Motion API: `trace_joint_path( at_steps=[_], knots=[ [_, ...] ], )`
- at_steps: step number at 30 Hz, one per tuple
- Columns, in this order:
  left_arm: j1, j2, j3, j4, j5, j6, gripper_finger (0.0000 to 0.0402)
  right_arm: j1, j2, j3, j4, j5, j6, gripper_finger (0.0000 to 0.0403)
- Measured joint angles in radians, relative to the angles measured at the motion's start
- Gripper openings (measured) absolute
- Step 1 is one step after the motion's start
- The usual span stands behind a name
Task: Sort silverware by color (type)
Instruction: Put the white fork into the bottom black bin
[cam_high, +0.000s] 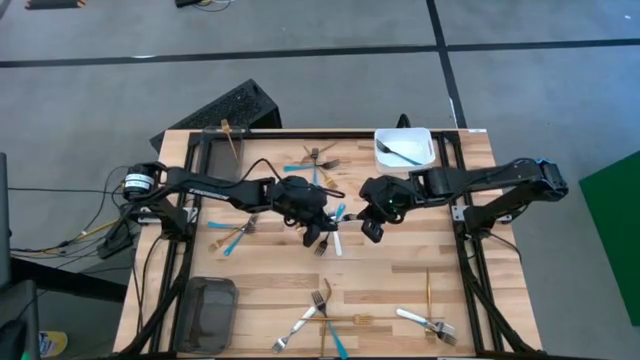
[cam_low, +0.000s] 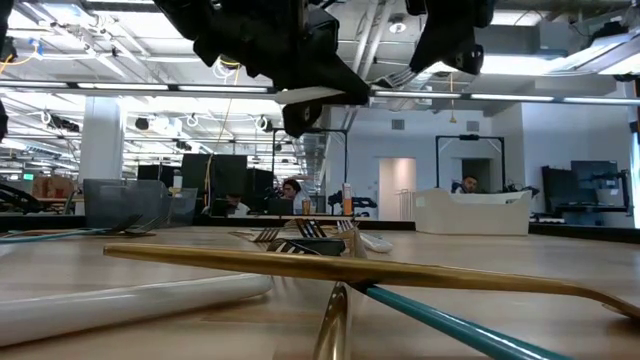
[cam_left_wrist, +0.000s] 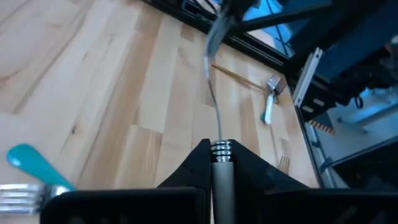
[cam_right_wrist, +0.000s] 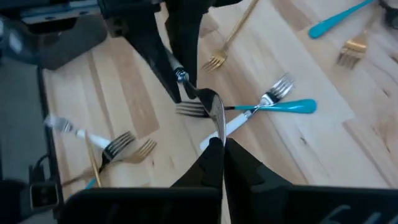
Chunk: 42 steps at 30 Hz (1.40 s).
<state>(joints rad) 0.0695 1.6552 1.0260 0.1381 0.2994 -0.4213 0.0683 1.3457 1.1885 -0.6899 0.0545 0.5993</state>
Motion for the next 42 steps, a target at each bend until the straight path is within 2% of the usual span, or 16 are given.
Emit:
trace_joint_path(
  at_steps=[3,5,9,13,18,21,27,33,37,42],
  knots=[
    [-0.005,-0.038,0.0,-0.058,-0.033,-0.069,0.0021,0.02,0.001,0.0,0.054,0.093,0.079,0.006],
    [-0.022,-0.084,0.0,-0.158,-0.087,-0.087,0.0022,0.042,0.0,0.0,0.115,0.191,0.137,0.0086],
    [-0.09,-0.225,0.0,-0.391,-0.276,-0.208,0.0017,0.093,0.0,0.0,0.185,0.396,0.256,0.0129],
    [-0.194,-0.391,0.0,-0.572,-0.469,-0.327,0.0018,0.124,0.016,0.0,0.216,0.555,0.304,0.0151],
    [-0.369,-0.554,0.0,-0.861,-0.703,-0.549,0.0019,0.112,0.015,0.001,0.203,0.58,0.309,0.0155],
    [-0.528,-0.587,0.0,-1.003,-0.773,-0.743,0.0019,0.092,0.018,0.0,0.194,0.573,0.309,0.0153],
    [-0.864,-0.557,0.0,-1.227,-0.812,-1.119,0.0019,0.05,0.017,0.0,0.201,0.534,0.309,0.0152],
    [-1.127,-0.485,-0.001,-1.31,-0.796,-1.52,0.002,0.028,0.017,0.0,0.203,0.519,0.286,0.0152],
    [-1.213,-0.423,-0.001,-1.316,-0.697,-1.624,0.0021,0.01,0.017,0.0,0.204,0.519,0.284,0.0152],
    [-1.238,-0.335,-0.001,-1.275,-0.534,-1.633,0.0024,-0.004,0.017,0.0,0.204,0.504,0.283,0.0152]
  ],
)
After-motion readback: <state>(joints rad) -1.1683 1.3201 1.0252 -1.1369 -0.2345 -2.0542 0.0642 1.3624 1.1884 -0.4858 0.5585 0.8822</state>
